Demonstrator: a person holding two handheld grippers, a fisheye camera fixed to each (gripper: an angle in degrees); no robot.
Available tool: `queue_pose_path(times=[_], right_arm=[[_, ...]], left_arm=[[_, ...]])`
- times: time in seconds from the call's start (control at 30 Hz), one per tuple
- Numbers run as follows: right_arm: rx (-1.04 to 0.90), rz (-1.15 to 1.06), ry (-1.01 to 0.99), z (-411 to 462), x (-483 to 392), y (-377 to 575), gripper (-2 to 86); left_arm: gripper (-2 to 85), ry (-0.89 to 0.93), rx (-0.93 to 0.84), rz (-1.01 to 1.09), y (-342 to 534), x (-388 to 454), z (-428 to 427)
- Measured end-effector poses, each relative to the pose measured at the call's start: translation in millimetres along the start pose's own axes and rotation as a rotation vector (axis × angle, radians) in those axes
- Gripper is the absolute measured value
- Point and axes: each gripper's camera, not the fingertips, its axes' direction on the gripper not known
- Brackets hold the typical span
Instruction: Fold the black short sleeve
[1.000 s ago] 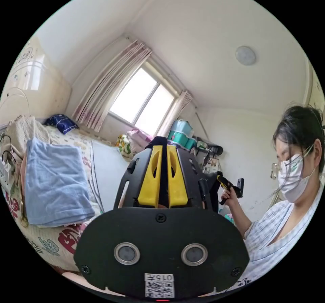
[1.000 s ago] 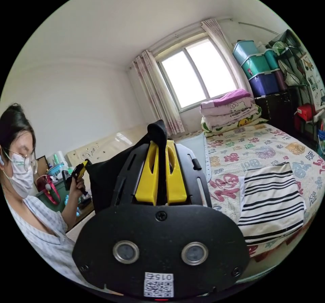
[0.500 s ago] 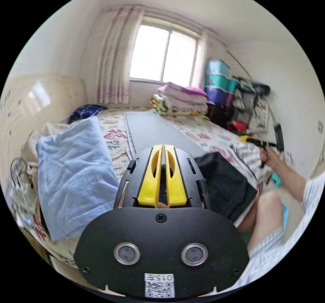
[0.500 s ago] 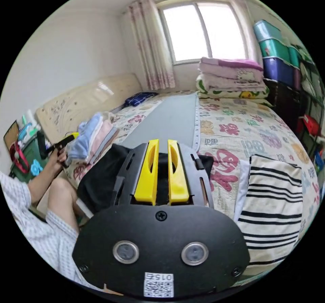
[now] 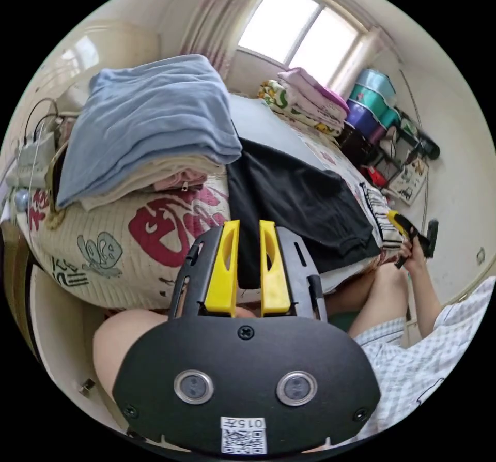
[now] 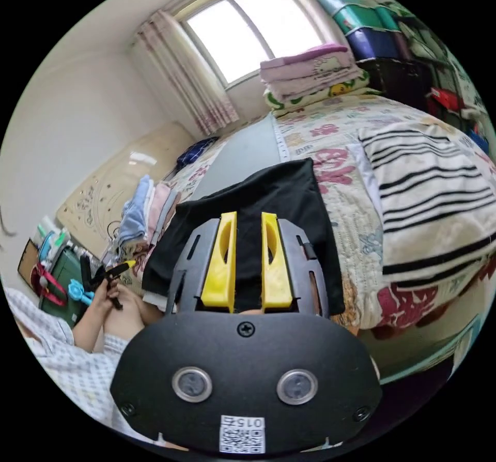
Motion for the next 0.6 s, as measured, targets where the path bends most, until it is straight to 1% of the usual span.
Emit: queue_pose_path(times=[0.03,0.1,0.2,0.33,0.37,0.4,0.47,0.53,0.6], right_arm=[[0.005,0.025,0.012,-4,2,-2,8.8],[0.017,0.107,0.081,-23,6,-13,10.6],[-0.032,0.196,0.153,-42,15,-35,13.2],[-0.079,0.257,0.260,-60,28,-57,13.7],[-0.094,0.315,0.242,-63,37,-63,13.7],[-0.109,0.354,0.184,-63,46,-69,13.6],[-0.175,0.396,0.164,-58,55,-84,13.5],[-0.241,0.380,0.192,-51,52,-103,13.4],[-0.355,0.356,0.206,-36,48,-122,12.9]], left_arm=[[7.7,-0.001,-0.002,-0.019,0,-5,0],[9.8,-0.019,-0.084,-0.136,0,-27,13],[11.2,0.061,-0.194,-0.143,6,-40,36],[11.3,0.107,-0.234,-0.120,10,-40,51],[11.3,0.107,-0.244,-0.118,7,-41,55],[11.2,0.108,-0.254,-0.123,5,-43,60],[10.8,0.107,-0.264,-0.136,2,-48,68],[10.2,0.094,-0.264,-0.140,0,-51,71],[9.2,0.069,-0.265,-0.120,0,-51,71]])
